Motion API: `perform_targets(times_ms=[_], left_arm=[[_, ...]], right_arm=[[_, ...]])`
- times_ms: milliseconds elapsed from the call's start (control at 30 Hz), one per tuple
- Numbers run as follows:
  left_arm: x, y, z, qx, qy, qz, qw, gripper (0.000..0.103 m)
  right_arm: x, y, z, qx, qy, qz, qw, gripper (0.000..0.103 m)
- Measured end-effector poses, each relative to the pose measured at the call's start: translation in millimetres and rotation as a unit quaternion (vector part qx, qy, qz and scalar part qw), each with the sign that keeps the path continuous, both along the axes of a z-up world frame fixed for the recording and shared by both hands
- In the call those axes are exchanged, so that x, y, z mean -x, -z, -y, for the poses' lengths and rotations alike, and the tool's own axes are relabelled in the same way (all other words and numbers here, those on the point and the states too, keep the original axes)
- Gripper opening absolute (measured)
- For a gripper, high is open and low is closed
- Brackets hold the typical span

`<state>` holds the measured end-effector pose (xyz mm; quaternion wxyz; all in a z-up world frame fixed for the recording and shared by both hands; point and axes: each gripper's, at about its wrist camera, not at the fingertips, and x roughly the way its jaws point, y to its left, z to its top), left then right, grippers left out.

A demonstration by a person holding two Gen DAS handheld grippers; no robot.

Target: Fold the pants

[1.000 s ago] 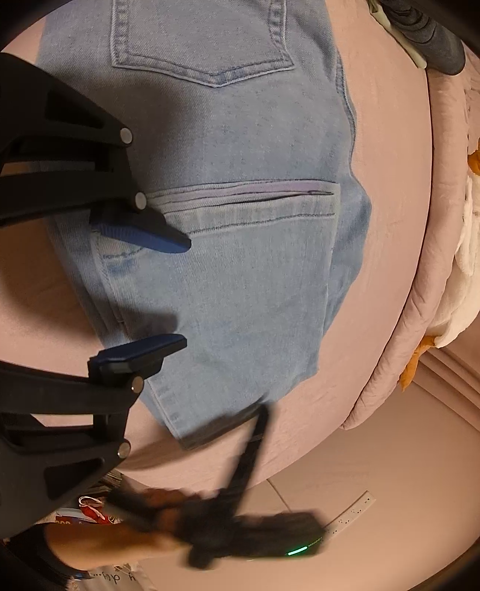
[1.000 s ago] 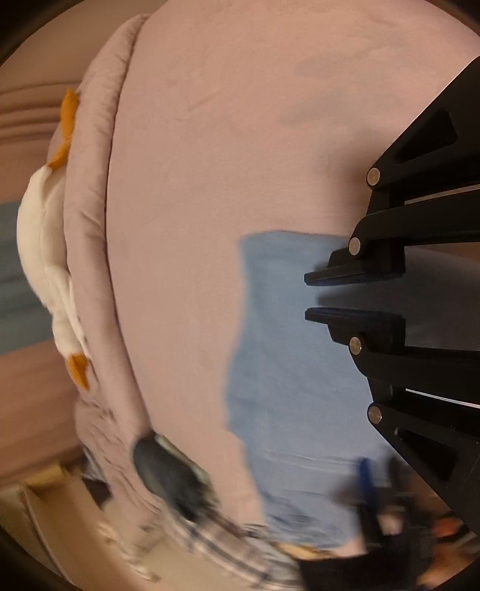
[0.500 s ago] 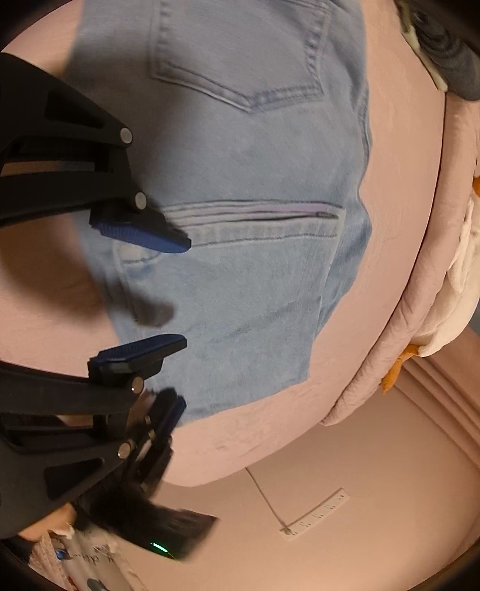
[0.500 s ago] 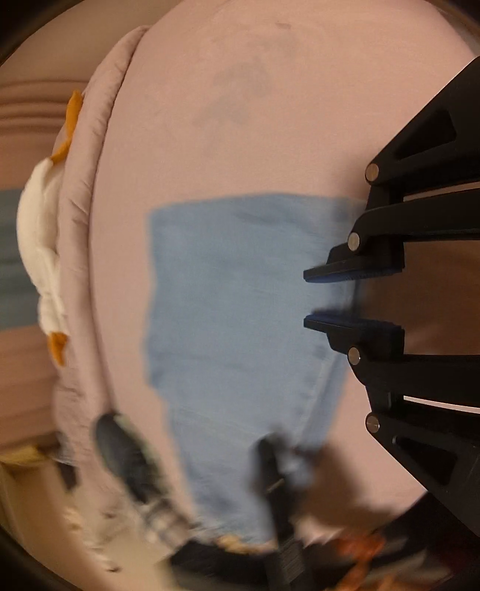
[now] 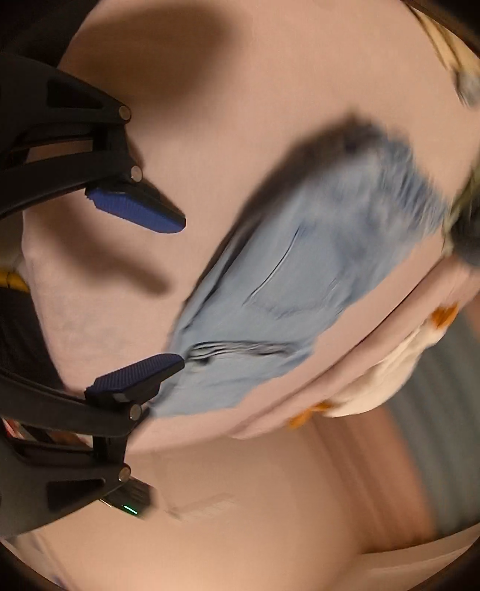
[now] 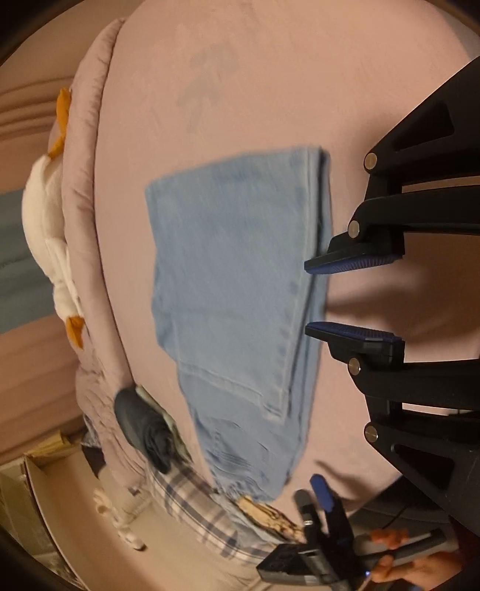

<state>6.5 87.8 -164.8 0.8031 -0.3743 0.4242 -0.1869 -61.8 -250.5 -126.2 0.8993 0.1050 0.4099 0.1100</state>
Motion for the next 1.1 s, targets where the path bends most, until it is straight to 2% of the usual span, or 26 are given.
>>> perform_targets(times_ms=[167,367,467,500,567,600,633,667,700,767,900,967,1033,1067,1100], left_arm=[[-16.6,2.6,-23.6,0.031,-0.078,-0.015,0.9964,0.068],[-53.0,-4.6,-22.5,-0.013,-0.126,-0.001,0.9919,0.073],[-64.5,-8.9,-12.1,-0.042,-0.136,0.007,0.9898,0.085],[-67.3,-10.0,-9.9,-0.042,-0.134,0.008,0.9900,0.090],[-75.4,-11.4,-10.8,-0.036,-0.125,-0.001,0.9915,0.089],[-79.3,-9.6,-12.5,-0.027,-0.121,-0.005,0.9923,0.081],[-83.2,-8.6,-16.4,-0.017,-0.114,-0.010,0.9932,0.060],[-85.6,-6.3,-21.3,-0.016,-0.107,-0.018,0.9940,0.046],[-86.9,-1.6,-27.0,-0.028,-0.103,-0.032,0.9938,0.023],[-84.3,8.6,-37.7,-0.003,-0.093,-0.029,0.9953,0.022],[-76.2,5.6,-31.3,-0.034,-0.081,-0.004,0.9962,0.021],[-75.0,7.7,-32.2,-0.031,-0.077,0.001,0.9965,0.022],[-72.9,8.9,-31.9,-0.038,-0.074,0.009,0.9965,0.023],[-73.2,9.0,-30.4,-0.045,-0.072,0.013,0.9963,0.023],[-72.1,9.3,-29.6,-0.050,-0.072,0.019,0.9960,0.023]], right_arm=[[-6.8,-8.9,-27.6,0.003,-0.031,0.011,0.999,0.026],[-14.6,-21.4,-52.8,0.000,-0.065,0.027,0.998,0.026],[-26.7,-21.1,-61.7,-0.015,-0.075,0.019,0.997,0.026],[-30.3,-21.1,-64.1,-0.018,-0.077,0.017,0.997,0.026],[-41.5,-21.8,-71.0,-0.023,-0.084,0.012,0.996,0.026],[-48.2,-22.5,-75.5,-0.022,-0.087,0.010,0.996,0.026],[-57.3,-22.7,-80.9,-0.021,-0.092,0.009,0.995,0.026],[-63.7,-22.9,-84.8,-0.018,-0.094,0.008,0.995,0.026],[-70.8,-22.6,-89.0,-0.013,-0.096,0.005,0.995,0.026],[-89.8,-22.0,-100.6,-0.006,-0.107,0.001,0.994,0.026],[-144.3,-16.1,-124.7,-0.002,-0.112,-0.026,0.993,0.026],[-170.9,-12.5,-134.7,0.003,-0.103,-0.039,0.994,0.026],[-196.5,-1.6,-143.8,0.019,-0.087,-0.063,0.994,0.026],[-210.2,11.7,-150.6,0.033,-0.085,-0.092,0.992,0.026],[-214.8,16.7,-155.3,0.045,-0.090,-0.096,0.990,0.025]])
